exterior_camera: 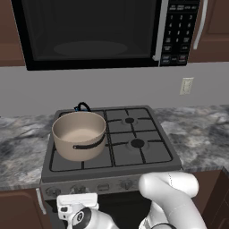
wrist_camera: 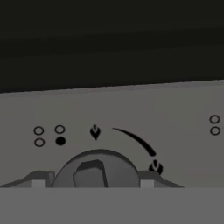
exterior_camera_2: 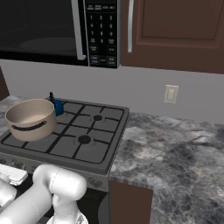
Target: Pick the kettle from the cabinet and place it on a stove burner. Then pick the pot from the counter and place it on another stove burner. Finally, turn both burners on.
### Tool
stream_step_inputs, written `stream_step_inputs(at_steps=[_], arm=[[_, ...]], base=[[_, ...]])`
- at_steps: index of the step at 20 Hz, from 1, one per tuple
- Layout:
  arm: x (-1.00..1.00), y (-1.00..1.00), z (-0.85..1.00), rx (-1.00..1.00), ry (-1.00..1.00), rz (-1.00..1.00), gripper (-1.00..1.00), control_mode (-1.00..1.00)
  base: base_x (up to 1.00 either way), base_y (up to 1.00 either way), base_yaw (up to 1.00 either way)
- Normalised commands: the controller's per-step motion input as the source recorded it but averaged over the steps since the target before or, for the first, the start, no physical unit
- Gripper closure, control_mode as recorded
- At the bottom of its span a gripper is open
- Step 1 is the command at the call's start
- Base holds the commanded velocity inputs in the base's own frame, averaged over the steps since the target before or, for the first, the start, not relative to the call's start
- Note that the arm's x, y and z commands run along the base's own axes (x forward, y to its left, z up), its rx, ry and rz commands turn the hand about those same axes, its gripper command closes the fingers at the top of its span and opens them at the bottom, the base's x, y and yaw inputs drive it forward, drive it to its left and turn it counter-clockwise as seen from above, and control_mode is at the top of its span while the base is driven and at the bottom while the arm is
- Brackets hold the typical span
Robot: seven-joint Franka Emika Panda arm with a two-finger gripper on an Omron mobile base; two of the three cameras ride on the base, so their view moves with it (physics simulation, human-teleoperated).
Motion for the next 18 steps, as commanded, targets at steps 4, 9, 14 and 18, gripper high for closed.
stream_step_inputs(at_steps=[4,9,14,18], arm=[[0.0,0.18,0.02,-0.16,0.01,0.03,1.0,-1.0],[0.0,0.09,0.11,-0.2,0.03,0.0,1.0,-1.0],[0.0,0.0,0.15,-0.25,0.05,0.0,1.0,-1.0],[0.0,0.0,0.11,-0.26,0.05,0.0,1.0,-1.0]], base=[[0.0,0.0,0.0],[0.0,0.0,0.0],[0.0,0.0,0.0],[0.0,0.0,0.0]])
